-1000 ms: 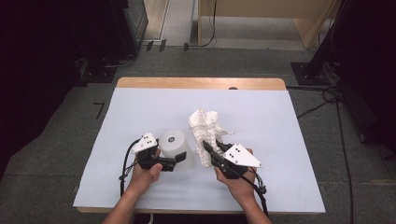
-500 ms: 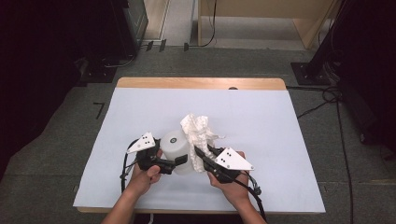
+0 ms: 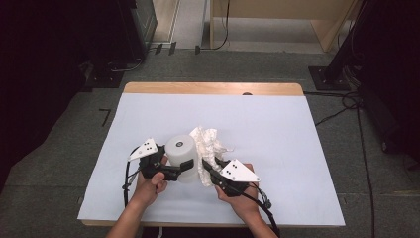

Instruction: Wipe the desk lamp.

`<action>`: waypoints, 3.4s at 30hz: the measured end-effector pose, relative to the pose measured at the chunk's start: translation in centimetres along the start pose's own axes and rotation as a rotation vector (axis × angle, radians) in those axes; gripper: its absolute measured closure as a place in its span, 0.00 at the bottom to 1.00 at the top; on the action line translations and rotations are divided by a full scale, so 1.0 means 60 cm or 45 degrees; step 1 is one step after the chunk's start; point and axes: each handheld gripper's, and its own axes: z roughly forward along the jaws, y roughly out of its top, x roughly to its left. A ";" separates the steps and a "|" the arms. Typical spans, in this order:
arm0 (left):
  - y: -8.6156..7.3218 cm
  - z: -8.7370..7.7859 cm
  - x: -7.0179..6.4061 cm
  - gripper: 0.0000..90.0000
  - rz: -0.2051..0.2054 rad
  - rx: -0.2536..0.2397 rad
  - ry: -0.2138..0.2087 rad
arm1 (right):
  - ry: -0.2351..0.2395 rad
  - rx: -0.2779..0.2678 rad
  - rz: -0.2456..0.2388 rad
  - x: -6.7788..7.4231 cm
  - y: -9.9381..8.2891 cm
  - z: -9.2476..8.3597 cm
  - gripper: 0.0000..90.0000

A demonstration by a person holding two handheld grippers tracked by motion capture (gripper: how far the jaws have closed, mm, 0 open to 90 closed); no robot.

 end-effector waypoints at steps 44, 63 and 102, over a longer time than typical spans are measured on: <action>-0.051 0.019 0.039 0.09 0.218 0.056 0.809 | -0.243 -0.049 0.132 -0.101 0.012 -0.051 0.82; -0.063 0.051 0.002 0.03 0.118 0.091 1.158 | -0.246 -0.055 0.133 -0.102 0.013 -0.053 0.81; 0.004 0.013 -0.030 0.10 0.161 0.027 -0.036 | -0.024 -0.141 0.008 -0.010 0.056 -0.044 0.81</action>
